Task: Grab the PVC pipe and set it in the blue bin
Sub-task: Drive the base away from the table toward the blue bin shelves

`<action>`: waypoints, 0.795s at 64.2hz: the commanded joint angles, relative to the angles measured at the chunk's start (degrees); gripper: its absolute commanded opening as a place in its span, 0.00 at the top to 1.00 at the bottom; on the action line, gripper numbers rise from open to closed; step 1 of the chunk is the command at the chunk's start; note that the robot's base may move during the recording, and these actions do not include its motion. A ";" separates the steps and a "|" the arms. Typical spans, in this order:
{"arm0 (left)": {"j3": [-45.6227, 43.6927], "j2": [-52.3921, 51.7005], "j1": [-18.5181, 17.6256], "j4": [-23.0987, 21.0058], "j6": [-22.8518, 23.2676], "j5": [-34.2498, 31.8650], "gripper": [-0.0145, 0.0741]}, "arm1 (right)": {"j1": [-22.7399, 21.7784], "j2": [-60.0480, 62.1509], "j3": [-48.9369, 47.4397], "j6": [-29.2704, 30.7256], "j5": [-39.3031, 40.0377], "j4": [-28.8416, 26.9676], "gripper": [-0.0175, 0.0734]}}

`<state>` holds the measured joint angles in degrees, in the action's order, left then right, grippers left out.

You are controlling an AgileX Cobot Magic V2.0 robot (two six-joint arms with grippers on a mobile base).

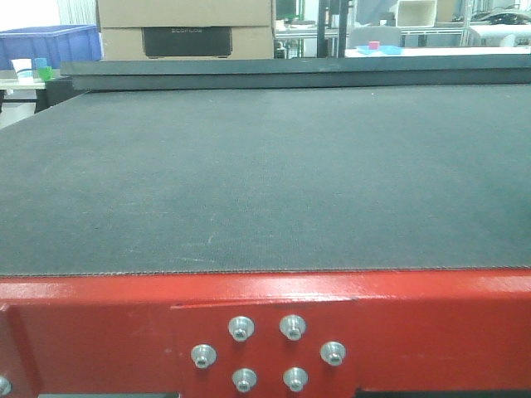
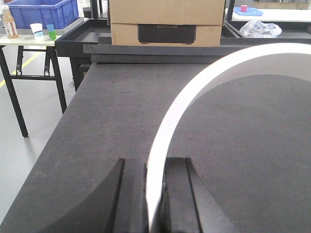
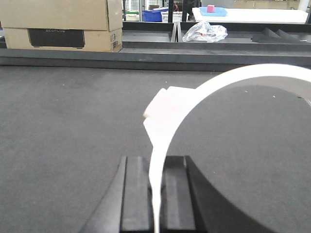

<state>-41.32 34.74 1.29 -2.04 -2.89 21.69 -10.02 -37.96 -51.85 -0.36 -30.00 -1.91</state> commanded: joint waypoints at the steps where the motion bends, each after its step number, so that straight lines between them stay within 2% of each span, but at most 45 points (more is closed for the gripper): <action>1: 0.04 -0.29 0.34 -0.10 0.43 -1.69 0.96 | 0.05 0.44 0.02 0.36 1.31 0.04 0.99; 51: 0.04 -0.29 0.34 -0.10 0.43 -1.69 0.96 | 0.05 0.44 0.02 0.36 1.65 0.04 0.99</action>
<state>-41.32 34.74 1.38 -1.91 -2.89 21.59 -10.02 -37.96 -51.85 -0.36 -30.00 -2.05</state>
